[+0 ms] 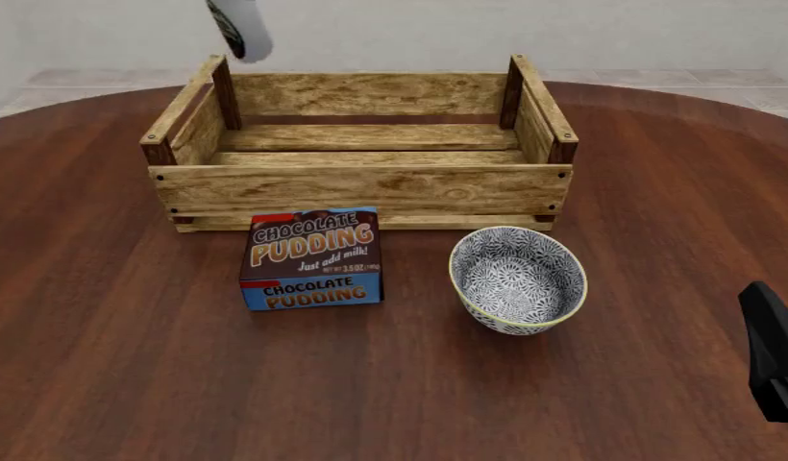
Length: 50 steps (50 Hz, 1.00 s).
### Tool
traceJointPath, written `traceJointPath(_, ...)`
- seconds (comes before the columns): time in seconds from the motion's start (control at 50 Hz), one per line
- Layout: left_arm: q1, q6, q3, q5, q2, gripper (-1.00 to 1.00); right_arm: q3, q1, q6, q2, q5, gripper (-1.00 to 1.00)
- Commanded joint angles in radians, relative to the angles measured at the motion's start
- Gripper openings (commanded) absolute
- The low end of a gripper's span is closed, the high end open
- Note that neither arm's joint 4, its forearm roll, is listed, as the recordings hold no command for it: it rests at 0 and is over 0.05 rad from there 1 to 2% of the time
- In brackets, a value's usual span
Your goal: Pick up the salad dressing and put it in the tray.
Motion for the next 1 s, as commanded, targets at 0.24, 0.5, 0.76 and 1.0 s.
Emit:
traceJointPath(0.24,-0.032,-0.011,-0.163,-0.034,0.214,-1.00,0.000,0.000,0.000,0.000,0.000,1.00)
traceJointPath(0.5,-0.055,-0.020,-0.124,-0.123,0.277,-1.00,0.000,0.000,0.000,0.000,0.000,1.00)
traceJointPath(0.76,-0.061,-0.048,-0.003,-0.294,0.285,-1.00,0.000,0.000,0.000,0.000,0.000,1.00)
traceJointPath(1.0,-0.062,-0.028,0.052,-0.387,0.313,-1.00,0.000,0.000,0.000,0.000,0.000,1.00)
